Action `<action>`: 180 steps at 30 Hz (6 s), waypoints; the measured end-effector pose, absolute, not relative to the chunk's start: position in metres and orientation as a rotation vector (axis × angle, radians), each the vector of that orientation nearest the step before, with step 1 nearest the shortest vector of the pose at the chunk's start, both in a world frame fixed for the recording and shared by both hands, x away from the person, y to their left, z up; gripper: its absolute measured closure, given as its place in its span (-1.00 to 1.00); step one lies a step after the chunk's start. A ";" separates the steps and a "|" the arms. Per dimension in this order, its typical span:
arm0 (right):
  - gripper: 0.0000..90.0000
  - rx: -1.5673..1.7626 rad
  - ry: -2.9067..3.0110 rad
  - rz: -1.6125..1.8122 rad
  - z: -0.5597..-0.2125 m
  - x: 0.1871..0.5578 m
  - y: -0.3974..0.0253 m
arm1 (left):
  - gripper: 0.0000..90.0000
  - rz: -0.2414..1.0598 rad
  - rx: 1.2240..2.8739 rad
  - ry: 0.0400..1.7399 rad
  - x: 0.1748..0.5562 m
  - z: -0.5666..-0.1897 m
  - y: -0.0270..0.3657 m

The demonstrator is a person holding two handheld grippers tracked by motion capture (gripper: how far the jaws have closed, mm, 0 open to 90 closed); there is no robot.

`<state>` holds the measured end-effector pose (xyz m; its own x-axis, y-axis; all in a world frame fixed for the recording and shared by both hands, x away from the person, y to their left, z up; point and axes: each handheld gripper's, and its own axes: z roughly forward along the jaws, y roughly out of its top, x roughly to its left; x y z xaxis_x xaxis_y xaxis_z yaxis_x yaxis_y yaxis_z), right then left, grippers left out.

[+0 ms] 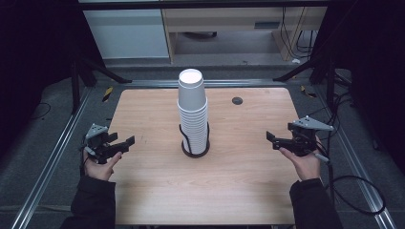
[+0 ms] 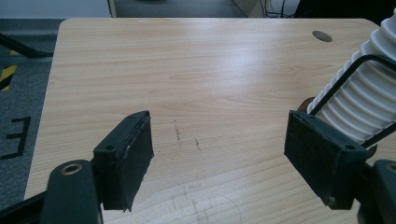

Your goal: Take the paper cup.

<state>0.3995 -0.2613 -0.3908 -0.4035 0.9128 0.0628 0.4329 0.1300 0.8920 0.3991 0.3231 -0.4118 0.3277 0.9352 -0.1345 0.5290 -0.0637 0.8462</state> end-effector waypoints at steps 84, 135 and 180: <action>-0.91 0.826 2.075 1.620 -0.303 0.475 -0.037 | -0.47 0.593 1.845 1.275 0.401 -0.424 0.315; -0.71 0.586 1.962 1.621 -0.197 0.436 -0.093 | -0.49 0.566 1.854 1.233 0.399 -0.420 0.312; -0.71 0.363 2.580 1.235 -0.336 0.382 -0.165 | -0.49 0.380 2.048 0.815 0.381 -0.408 0.256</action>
